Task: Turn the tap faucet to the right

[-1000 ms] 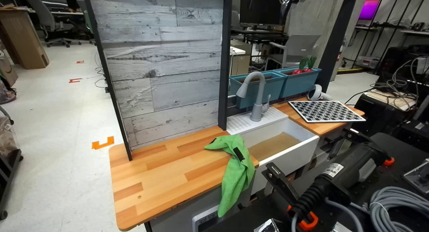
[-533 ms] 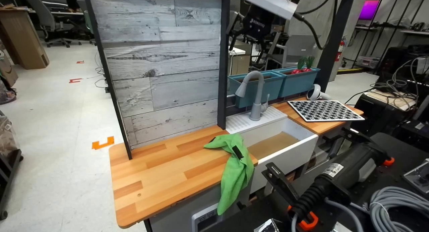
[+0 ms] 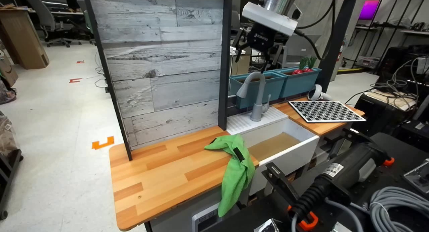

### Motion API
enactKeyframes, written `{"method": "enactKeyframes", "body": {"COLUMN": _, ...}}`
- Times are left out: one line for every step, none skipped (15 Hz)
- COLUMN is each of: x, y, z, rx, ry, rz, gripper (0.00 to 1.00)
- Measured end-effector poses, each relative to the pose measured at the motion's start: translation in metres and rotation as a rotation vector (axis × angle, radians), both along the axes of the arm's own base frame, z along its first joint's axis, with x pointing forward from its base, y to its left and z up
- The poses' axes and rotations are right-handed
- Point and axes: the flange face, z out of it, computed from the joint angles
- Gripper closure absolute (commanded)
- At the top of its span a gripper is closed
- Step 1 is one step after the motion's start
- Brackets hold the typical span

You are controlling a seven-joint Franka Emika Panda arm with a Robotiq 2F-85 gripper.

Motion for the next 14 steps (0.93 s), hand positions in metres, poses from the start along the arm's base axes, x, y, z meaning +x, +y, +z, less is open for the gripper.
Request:
{"method": "enactKeyframes", "body": {"x": 0.000, "y": -0.003, "z": 0.000, "rx": -0.003, "ry": 0.002, "rz": 0.001, "gripper": 0.00}}
{"method": "enactKeyframes", "body": {"x": -0.001, "y": -0.006, "z": 0.000, "rx": -0.005, "ry": 0.005, "rz": 0.001, "gripper": 0.00}}
{"method": "enactKeyframes", "body": {"x": -0.001, "y": -0.009, "z": 0.000, "rx": -0.006, "ry": 0.010, "rz": -0.001, "gripper": 0.00}}
{"method": "enactKeyframes", "body": {"x": -0.001, "y": -0.012, "z": 0.000, "rx": -0.007, "ry": 0.014, "rz": -0.004, "gripper": 0.00}}
{"method": "enactKeyframes", "body": {"x": 0.000, "y": -0.015, "z": 0.000, "rx": -0.008, "ry": 0.017, "rz": -0.007, "gripper": 0.00}}
{"method": "enactKeyframes", "body": {"x": 0.001, "y": -0.018, "z": 0.001, "rx": -0.009, "ry": 0.019, "rz": -0.011, "gripper": 0.00}}
{"method": "enactKeyframes", "body": {"x": 0.004, "y": -0.022, "z": 0.001, "rx": -0.011, "ry": 0.017, "rz": -0.016, "gripper": 0.00}}
{"method": "enactKeyframes", "body": {"x": 0.008, "y": -0.025, "z": 0.002, "rx": -0.013, "ry": 0.013, "rz": -0.022, "gripper": 0.00}}
{"method": "enactKeyframes", "body": {"x": 0.012, "y": -0.028, "z": 0.002, "rx": -0.013, "ry": 0.012, "rz": -0.028, "gripper": 0.00}}
{"method": "enactKeyframes", "body": {"x": 0.016, "y": -0.032, "z": 0.001, "rx": -0.014, "ry": 0.012, "rz": -0.035, "gripper": 0.00}}
{"method": "enactKeyframes", "body": {"x": 0.019, "y": -0.035, "z": 0.000, "rx": -0.015, "ry": 0.013, "rz": -0.044, "gripper": 0.00}}
{"method": "enactKeyframes", "body": {"x": 0.022, "y": -0.039, "z": -0.003, "rx": -0.014, "ry": 0.020, "rz": -0.053, "gripper": 0.00}}
{"method": "enactKeyframes", "body": {"x": 0.025, "y": -0.043, "z": -0.007, "rx": -0.014, "ry": 0.030, "rz": -0.061, "gripper": 0.00}}
{"method": "enactKeyframes", "body": {"x": 0.026, "y": -0.046, "z": -0.012, "rx": -0.015, "ry": 0.041, "rz": -0.067, "gripper": 0.00}}
